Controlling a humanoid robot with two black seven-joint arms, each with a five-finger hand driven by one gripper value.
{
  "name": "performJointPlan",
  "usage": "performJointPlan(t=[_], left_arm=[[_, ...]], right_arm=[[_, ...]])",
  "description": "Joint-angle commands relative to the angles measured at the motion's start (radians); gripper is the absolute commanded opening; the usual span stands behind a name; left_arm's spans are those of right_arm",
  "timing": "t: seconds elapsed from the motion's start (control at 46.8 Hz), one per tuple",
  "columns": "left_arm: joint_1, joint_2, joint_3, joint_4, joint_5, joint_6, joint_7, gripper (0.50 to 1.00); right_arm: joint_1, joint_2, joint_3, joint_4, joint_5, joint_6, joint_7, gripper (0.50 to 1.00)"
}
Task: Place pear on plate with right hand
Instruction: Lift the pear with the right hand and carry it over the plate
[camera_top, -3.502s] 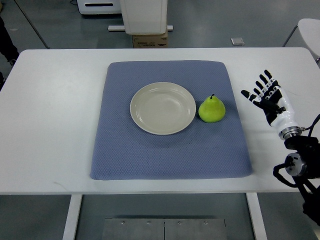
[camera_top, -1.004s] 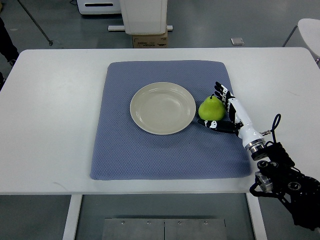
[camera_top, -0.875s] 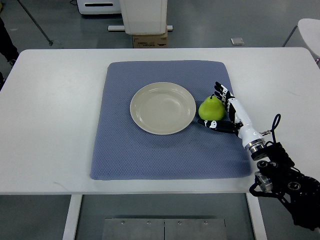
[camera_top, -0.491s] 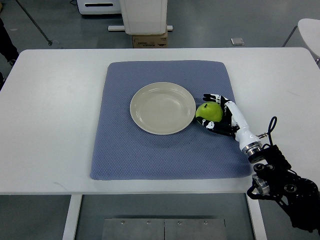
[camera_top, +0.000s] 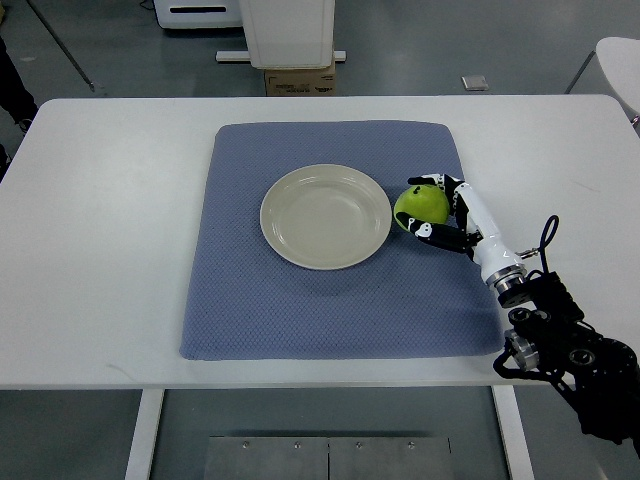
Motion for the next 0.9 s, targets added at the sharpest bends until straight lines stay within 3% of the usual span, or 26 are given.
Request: performJointPlan(t=[0.0, 0.448, 0.875], left_arm=[[0.001, 0.0, 0.0, 0.0, 0.0, 0.0, 0.0, 1.0], [-0.001, 0.0, 0.0, 0.0, 0.0, 0.0, 0.0, 1.0], [0.001, 0.0, 0.0, 0.0, 0.0, 0.0, 0.0, 1.0]], right_arm=[[0.029, -0.004, 0.001, 0.003, 0.01, 0.002, -0.019, 0.5], [0.153, 0.031, -0.012, 0.008, 0.051, 0.001, -0.136, 0.5], [0.233, 0.128, -0.113, 0.037, 0.1, 0.007, -0.162, 0.5]])
